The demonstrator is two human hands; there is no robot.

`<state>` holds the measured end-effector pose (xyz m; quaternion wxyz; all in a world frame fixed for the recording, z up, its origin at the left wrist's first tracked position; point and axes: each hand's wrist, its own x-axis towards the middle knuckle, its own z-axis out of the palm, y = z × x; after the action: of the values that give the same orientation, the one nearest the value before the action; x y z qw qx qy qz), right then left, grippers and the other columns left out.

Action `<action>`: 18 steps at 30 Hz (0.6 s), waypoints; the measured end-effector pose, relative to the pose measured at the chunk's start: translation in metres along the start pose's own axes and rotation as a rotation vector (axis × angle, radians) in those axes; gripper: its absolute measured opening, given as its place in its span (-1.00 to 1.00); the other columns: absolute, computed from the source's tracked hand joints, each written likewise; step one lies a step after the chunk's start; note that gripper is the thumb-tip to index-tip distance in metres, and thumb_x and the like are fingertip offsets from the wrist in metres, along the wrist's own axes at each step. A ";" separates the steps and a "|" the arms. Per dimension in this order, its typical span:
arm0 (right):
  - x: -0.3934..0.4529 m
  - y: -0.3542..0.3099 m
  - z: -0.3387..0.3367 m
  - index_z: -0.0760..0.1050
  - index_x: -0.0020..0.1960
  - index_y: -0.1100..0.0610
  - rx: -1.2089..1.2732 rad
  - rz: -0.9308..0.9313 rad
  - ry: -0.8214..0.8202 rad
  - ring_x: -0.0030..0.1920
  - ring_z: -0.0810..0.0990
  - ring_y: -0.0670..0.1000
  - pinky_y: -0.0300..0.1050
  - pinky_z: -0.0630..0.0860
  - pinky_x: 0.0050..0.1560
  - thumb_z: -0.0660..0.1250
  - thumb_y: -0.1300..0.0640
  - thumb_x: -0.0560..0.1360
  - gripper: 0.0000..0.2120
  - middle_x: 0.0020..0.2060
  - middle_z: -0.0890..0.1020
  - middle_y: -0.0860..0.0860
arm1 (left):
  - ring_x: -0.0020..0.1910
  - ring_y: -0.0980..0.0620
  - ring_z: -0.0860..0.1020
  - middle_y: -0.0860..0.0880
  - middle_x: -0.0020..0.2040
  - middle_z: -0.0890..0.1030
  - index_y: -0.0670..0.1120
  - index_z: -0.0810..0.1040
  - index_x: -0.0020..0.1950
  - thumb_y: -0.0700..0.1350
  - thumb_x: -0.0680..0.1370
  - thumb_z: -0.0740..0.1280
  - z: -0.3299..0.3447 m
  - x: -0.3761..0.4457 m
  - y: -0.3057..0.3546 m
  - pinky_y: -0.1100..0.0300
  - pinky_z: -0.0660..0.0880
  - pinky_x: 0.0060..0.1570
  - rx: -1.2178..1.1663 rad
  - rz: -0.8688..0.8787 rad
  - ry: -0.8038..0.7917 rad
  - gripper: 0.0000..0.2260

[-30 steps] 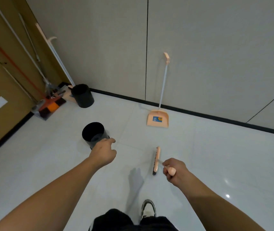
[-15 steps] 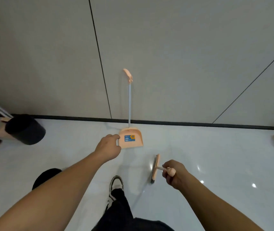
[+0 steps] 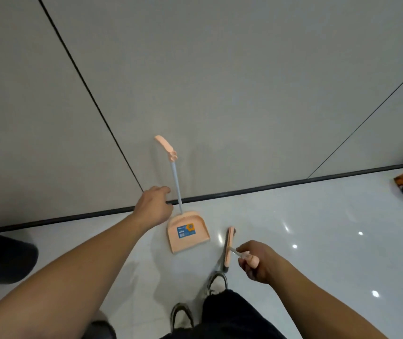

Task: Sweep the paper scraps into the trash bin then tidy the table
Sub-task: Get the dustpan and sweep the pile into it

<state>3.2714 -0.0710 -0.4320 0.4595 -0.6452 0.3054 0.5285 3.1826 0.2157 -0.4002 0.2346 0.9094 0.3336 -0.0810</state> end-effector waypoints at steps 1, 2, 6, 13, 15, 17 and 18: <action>0.006 -0.013 0.004 0.46 0.03 0.27 -0.037 0.025 -0.035 -0.49 0.53 -0.01 -0.33 0.34 -0.62 0.28 0.23 0.55 -0.89 -0.41 0.57 0.12 | 0.30 -0.15 0.43 -0.14 0.33 0.45 -0.04 0.44 0.40 -0.12 0.48 0.30 -0.003 0.014 0.003 0.12 0.38 0.24 0.012 0.003 0.003 -0.53; 0.013 -0.027 0.007 0.46 -0.01 0.27 -0.067 0.044 -0.063 -0.44 0.53 -0.01 -0.33 0.34 -0.60 0.29 0.22 0.55 -0.90 -0.47 0.58 0.12 | 0.31 -0.16 0.42 -0.15 0.34 0.45 -0.05 0.44 0.40 -0.12 0.48 0.30 -0.007 0.028 0.007 0.11 0.37 0.25 0.023 0.002 0.005 -0.53; 0.040 -0.069 0.015 0.42 -0.02 0.25 -0.146 0.105 -0.123 -0.42 0.51 0.00 -0.33 0.31 -0.58 0.29 0.23 0.48 -0.88 -0.44 0.56 0.12 | 0.35 -0.16 0.37 -0.14 0.37 0.42 -0.07 0.40 0.44 -0.12 0.50 0.29 -0.019 0.071 0.018 0.08 0.34 0.32 0.116 0.011 -0.046 -0.52; 0.073 -0.096 0.034 0.45 0.19 0.30 -0.076 0.078 0.020 -0.48 0.45 0.02 -0.32 0.35 -0.56 0.33 0.28 0.47 -0.70 -0.33 0.53 0.15 | 0.39 -0.13 0.24 -0.03 0.47 0.27 0.03 0.31 0.46 -0.14 0.47 0.29 -0.046 0.154 0.023 0.00 0.35 0.28 0.470 0.242 -0.137 -0.46; 0.080 -0.102 0.044 0.43 0.23 0.31 -0.006 0.076 0.042 -0.46 0.43 0.03 -0.27 0.36 -0.51 0.30 0.31 0.48 -0.67 -0.26 0.53 0.17 | 0.41 -0.10 0.23 -0.02 0.48 0.26 0.03 0.32 0.44 -0.14 0.47 0.29 -0.050 0.181 0.021 0.02 0.33 0.27 0.600 0.322 -0.165 -0.47; 0.085 -0.108 0.057 0.42 0.27 0.31 0.084 0.070 0.068 -0.40 0.44 0.05 -0.21 0.37 -0.44 0.28 0.32 0.47 -0.63 -0.17 0.51 0.19 | 0.39 -0.07 0.27 -0.01 0.44 0.32 0.04 0.34 0.42 -0.14 0.48 0.28 -0.051 0.207 0.016 0.03 0.31 0.30 0.724 0.425 -0.211 -0.50; 0.088 -0.111 0.064 0.41 0.29 0.30 0.136 0.068 0.083 -0.39 0.45 0.06 -0.20 0.38 -0.43 0.27 0.33 0.47 -0.61 -0.15 0.50 0.19 | 0.37 -0.05 0.30 0.01 0.40 0.36 0.05 0.35 0.41 -0.13 0.48 0.26 -0.051 0.221 0.012 0.03 0.30 0.30 0.793 0.493 -0.245 -0.52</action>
<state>3.3655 0.0389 -0.4881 0.4707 -0.6232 0.3811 0.4948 3.3586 0.3581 -0.4184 -0.0804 0.9646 0.0212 -0.2504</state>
